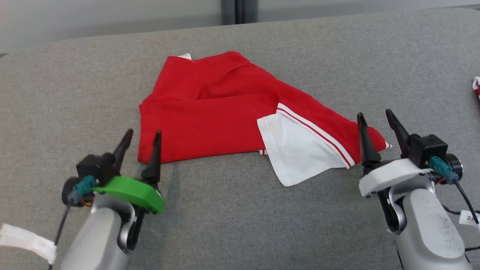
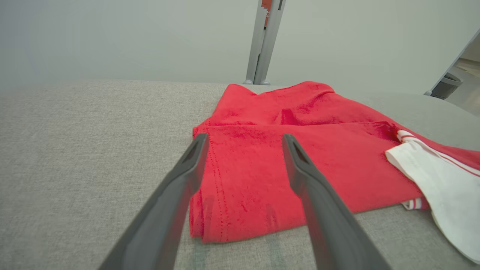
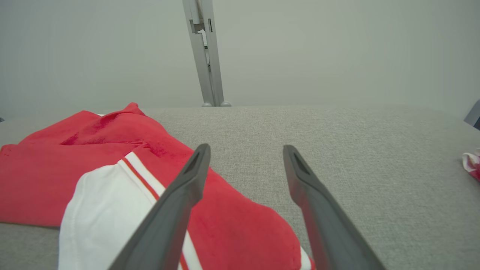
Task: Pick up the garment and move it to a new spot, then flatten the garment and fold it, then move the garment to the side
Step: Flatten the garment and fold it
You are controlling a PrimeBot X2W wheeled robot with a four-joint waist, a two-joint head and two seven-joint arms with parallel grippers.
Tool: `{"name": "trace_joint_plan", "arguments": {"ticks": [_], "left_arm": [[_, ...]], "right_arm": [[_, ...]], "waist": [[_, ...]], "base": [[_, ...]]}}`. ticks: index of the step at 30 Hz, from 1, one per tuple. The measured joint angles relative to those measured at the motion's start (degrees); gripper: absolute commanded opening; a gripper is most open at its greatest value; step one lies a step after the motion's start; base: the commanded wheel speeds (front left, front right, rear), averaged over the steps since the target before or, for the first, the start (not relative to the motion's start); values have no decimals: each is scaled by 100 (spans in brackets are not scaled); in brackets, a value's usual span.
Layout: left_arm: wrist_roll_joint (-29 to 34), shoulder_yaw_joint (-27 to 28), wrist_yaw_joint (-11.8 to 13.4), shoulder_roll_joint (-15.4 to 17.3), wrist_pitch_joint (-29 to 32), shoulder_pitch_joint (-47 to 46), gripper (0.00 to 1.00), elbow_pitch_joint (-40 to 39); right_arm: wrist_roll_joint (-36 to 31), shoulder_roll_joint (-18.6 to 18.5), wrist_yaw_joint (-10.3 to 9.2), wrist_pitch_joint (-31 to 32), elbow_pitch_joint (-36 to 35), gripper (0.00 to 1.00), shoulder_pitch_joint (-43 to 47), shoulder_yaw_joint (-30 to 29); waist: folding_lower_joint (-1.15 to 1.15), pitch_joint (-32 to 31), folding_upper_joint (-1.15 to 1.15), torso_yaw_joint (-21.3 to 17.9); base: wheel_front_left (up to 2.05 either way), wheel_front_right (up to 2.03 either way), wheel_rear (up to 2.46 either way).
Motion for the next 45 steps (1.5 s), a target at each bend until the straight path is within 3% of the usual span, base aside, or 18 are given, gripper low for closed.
{"name": "trace_joint_plan", "arguments": {"ticks": [7, 17, 26, 45], "left_arm": [[-468, -331, 0, 586, -1, -1078, 100, 747], [-1419, -1109, 0, 1177, -1, -1759, 100, 1426], [-2034, -1343, 0, 1361, -8, -1950, 100, 1461], [-1756, -1056, 0, 1207, -4, -1535, 100, 1055]], "right_arm": [[181, -1, 0, 0, -342, 100, -146, 465], [314, -1, 0, 0, -556, 100, -171, 614], [428, -1, 0, 0, -650, 100, -229, 660], [493, -1, 0, 0, -520, 100, -213, 594]], "waist": [[0, 515, 0, -215], [0, 1049, 0, -596], [0, 1315, 0, -795], [0, 1095, 0, -707]], "base": [[0, 0, 0], [0, 0, 0], [0, 0, 0], [0, 0, 0]]}}
